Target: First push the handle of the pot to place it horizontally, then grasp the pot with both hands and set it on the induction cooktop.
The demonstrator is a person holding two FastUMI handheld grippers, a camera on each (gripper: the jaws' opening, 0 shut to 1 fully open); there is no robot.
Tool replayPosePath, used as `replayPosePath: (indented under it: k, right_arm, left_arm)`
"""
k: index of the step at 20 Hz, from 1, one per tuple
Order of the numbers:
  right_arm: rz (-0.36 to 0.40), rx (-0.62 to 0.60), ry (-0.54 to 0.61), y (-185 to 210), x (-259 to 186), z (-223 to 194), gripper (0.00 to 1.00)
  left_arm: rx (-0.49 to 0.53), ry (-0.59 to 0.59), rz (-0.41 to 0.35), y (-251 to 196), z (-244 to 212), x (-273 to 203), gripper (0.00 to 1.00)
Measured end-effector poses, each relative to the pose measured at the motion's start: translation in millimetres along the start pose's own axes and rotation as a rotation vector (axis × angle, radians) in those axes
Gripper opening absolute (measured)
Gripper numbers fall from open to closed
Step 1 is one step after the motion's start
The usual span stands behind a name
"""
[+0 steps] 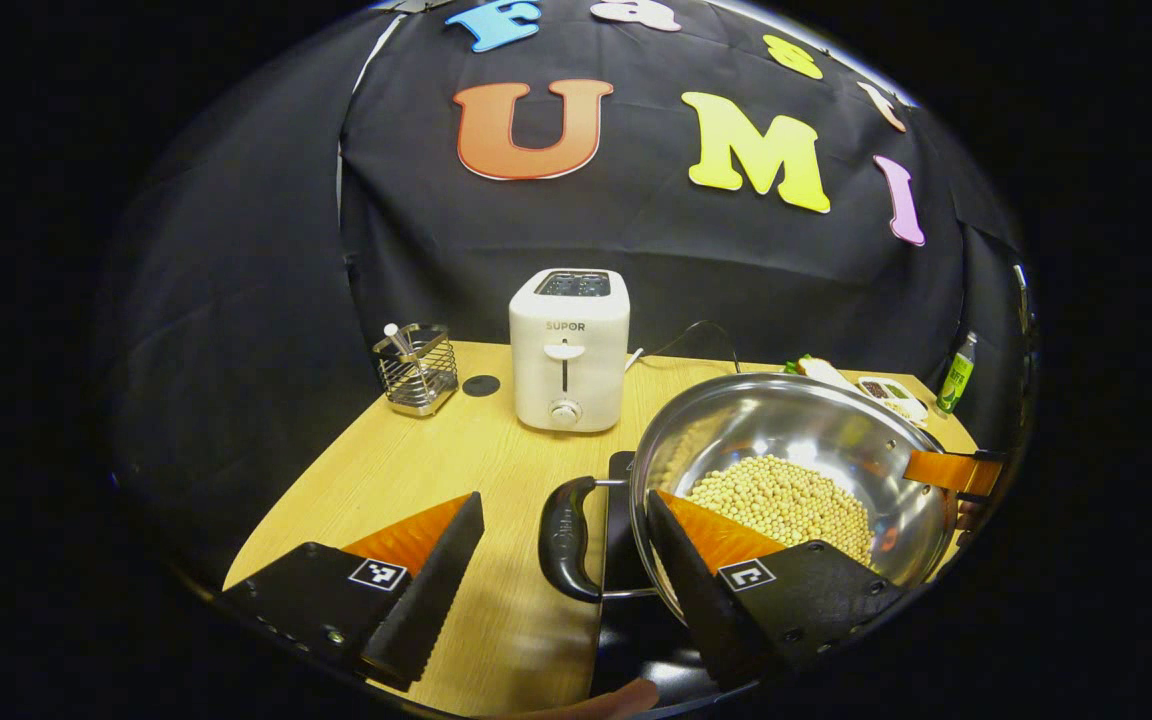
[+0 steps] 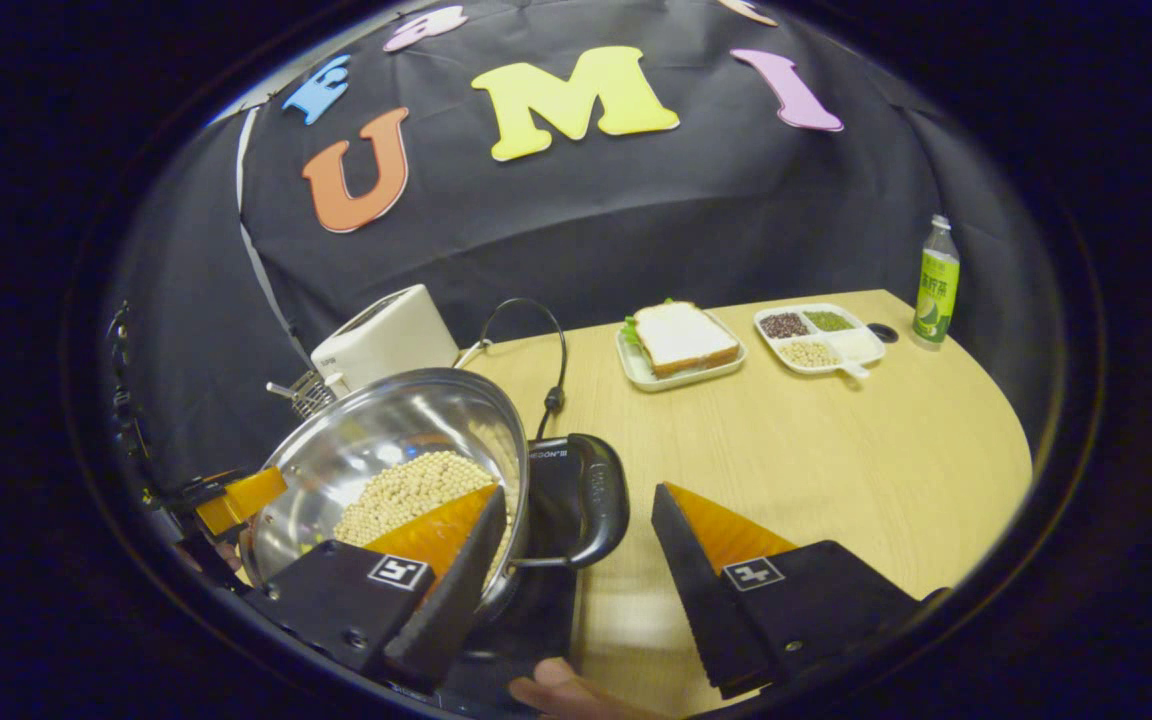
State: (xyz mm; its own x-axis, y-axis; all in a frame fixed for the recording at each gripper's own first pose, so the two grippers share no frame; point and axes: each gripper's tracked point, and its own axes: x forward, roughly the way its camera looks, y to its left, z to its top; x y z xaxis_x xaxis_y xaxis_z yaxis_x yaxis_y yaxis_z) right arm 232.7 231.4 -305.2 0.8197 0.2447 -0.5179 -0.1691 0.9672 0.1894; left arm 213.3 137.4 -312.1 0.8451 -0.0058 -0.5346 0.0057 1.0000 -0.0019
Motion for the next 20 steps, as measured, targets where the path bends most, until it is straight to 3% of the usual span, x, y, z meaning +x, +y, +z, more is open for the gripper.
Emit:
replayPosePath:
  k: [2, 5, 16, 20]
  right_arm:
    - [0.011, -0.007, -0.029, 0.1, -14.2, 2.8, 1.00]
    - [0.026, -0.025, -0.084, 0.4, -42.0, 10.2, 0.94]
    - [-0.002, -0.033, -0.279, -32.2, -182.8, 20.3, 0.98]
    - [-0.049, -0.042, -0.377, -60.2, -247.1, 32.2, 0.97]
  left_arm:
    - [-0.002, -0.063, 0.030, 3.3, 13.8, -13.5, 0.97]
    - [0.016, -0.111, 0.040, -3.1, 26.4, -42.0, 0.95]
    - [0.047, -0.233, 0.048, -50.3, 44.9, -171.6, 0.96]
    - [0.052, -0.317, -0.010, -89.7, 57.9, -212.1, 0.95]
